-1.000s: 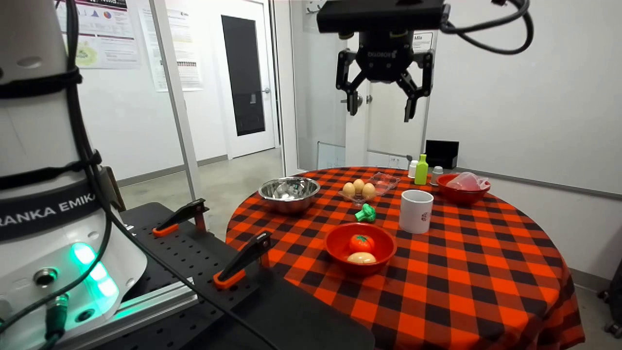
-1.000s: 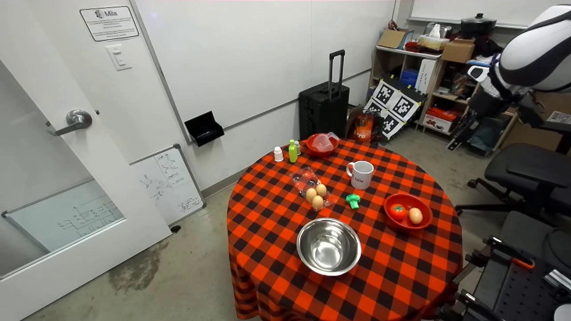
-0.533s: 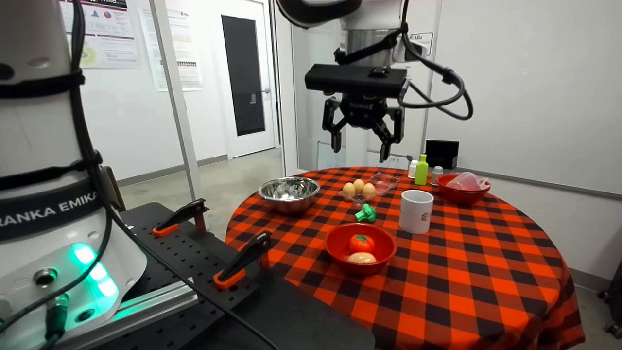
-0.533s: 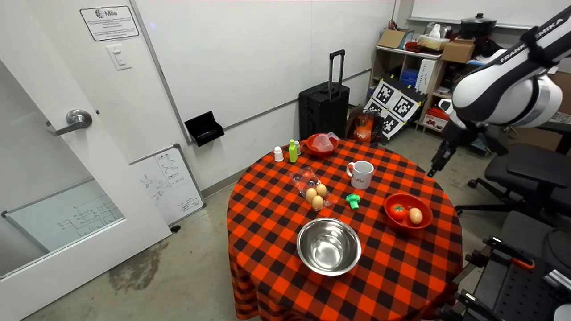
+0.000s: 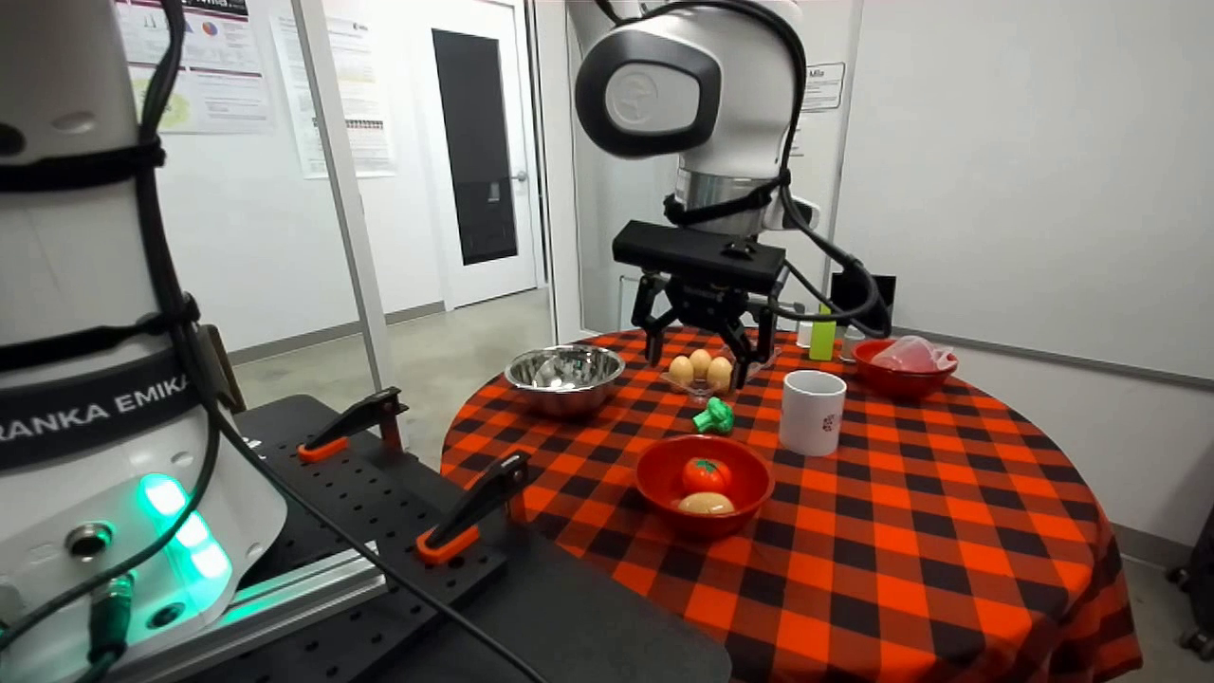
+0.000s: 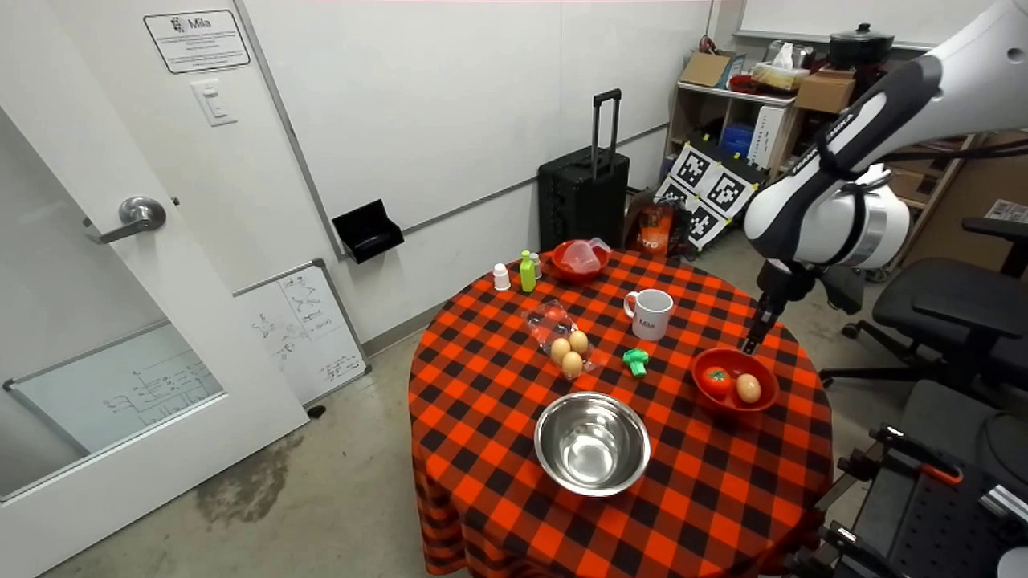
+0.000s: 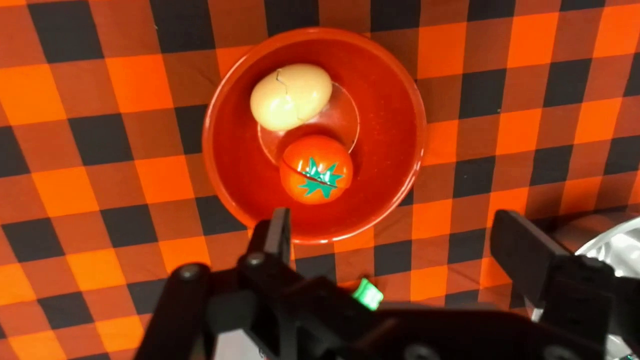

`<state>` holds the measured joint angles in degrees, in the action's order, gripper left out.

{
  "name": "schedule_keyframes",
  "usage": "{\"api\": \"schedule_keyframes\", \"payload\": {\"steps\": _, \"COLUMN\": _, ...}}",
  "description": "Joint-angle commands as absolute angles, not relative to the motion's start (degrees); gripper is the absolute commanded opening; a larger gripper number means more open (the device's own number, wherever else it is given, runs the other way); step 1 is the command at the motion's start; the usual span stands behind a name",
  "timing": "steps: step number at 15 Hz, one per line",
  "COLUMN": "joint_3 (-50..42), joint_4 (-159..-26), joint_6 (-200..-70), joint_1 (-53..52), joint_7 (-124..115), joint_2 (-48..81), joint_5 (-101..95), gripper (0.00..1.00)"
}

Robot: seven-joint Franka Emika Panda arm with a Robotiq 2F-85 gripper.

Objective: Remove the artificial tomato from the red bowl

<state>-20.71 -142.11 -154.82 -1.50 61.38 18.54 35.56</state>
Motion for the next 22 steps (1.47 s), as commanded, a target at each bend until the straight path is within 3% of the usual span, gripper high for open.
{"api": "schedule_keyframes", "payload": {"steps": 1, "joint_3": -18.10, "joint_4": -135.38, "joint_6": -153.15, "joint_1": 0.63, "joint_7": 63.56, "joint_2": 27.29, "joint_5": 37.09, "gripper": 1.00}}
{"api": "schedule_keyframes", "payload": {"steps": 2, "joint_3": -17.62, "joint_4": -134.12, "joint_6": -153.05, "joint_1": 0.97, "joint_7": 63.26, "joint_2": 29.17, "joint_5": 36.63, "gripper": 1.00}}
{"api": "schedule_keyframes", "payload": {"steps": 3, "joint_3": -11.16, "joint_4": -133.57, "joint_6": -154.51, "joint_1": 7.97, "joint_7": 58.95, "joint_2": 29.55, "joint_5": 30.64, "gripper": 1.00}}
{"api": "schedule_keyframes", "payload": {"steps": 9, "joint_3": -3.41, "joint_4": -128.17, "joint_6": -154.90, "joint_1": 16.90, "joint_7": 53.23, "joint_2": 36.36, "joint_5": 19.77, "gripper": 1.00}}
{"api": "schedule_keyframes", "payload": {"steps": 22, "joint_3": -0.98, "joint_4": -123.29, "joint_6": -156.00, "joint_1": 18.31, "joint_7": 41.92, "joint_2": 42.67, "joint_5": 7.07, "gripper": 1.00}}
